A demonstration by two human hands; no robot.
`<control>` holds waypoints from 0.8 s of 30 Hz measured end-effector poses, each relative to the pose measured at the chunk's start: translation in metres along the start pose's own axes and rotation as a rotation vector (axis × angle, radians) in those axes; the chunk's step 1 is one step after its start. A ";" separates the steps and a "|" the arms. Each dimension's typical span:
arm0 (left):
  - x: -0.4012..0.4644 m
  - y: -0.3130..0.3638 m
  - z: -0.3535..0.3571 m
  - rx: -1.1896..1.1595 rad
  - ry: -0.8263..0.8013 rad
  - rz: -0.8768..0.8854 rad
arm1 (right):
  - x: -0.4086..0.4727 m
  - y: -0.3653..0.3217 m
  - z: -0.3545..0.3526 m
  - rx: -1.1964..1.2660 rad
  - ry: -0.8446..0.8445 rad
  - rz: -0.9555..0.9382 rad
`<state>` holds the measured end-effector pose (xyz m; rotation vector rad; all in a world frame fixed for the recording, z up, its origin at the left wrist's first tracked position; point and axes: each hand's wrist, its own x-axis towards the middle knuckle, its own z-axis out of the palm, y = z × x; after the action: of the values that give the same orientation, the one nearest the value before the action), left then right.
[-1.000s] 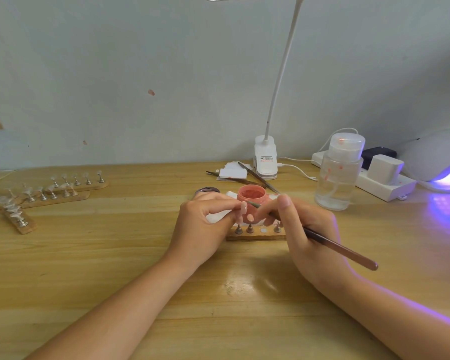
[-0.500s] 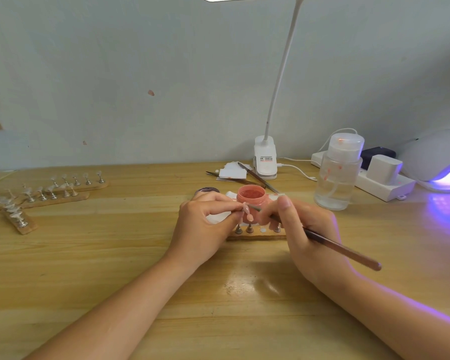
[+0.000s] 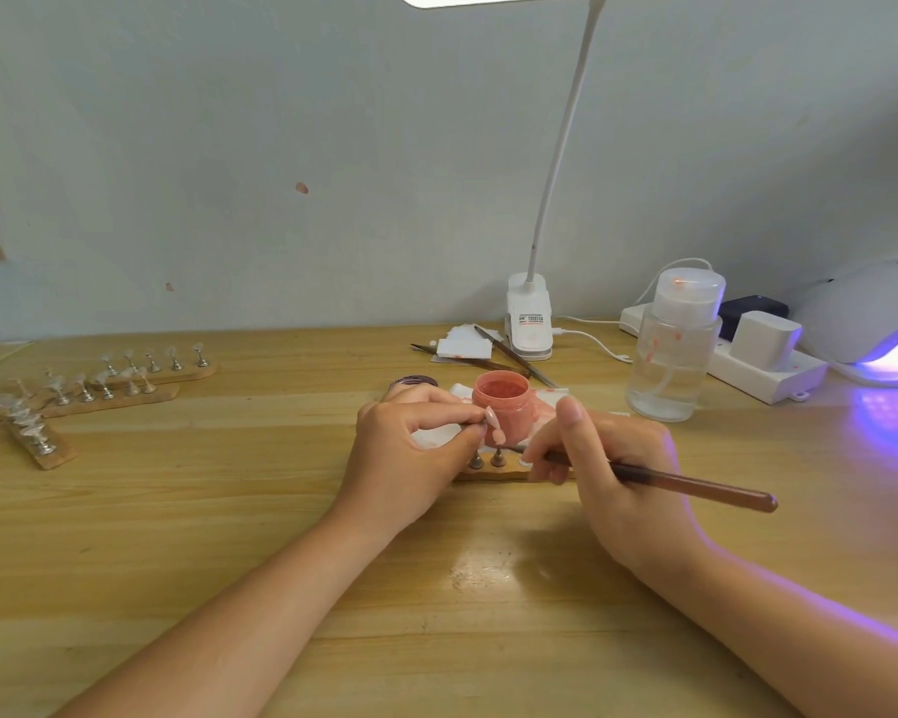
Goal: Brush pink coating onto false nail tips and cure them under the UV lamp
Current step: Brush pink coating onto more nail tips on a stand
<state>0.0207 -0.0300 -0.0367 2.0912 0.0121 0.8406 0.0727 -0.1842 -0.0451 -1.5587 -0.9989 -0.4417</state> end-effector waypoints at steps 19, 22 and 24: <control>0.000 -0.001 0.000 -0.010 0.019 -0.002 | 0.003 -0.002 0.001 -0.116 -0.012 -0.137; 0.000 0.000 0.001 0.000 0.017 0.015 | 0.002 0.000 0.002 -0.083 -0.021 -0.109; 0.000 0.000 0.000 0.007 0.016 0.029 | 0.001 0.002 0.001 -0.046 -0.017 -0.076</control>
<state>0.0207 -0.0300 -0.0370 2.0956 -0.0073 0.8757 0.0742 -0.1832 -0.0459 -1.5717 -1.0703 -0.5083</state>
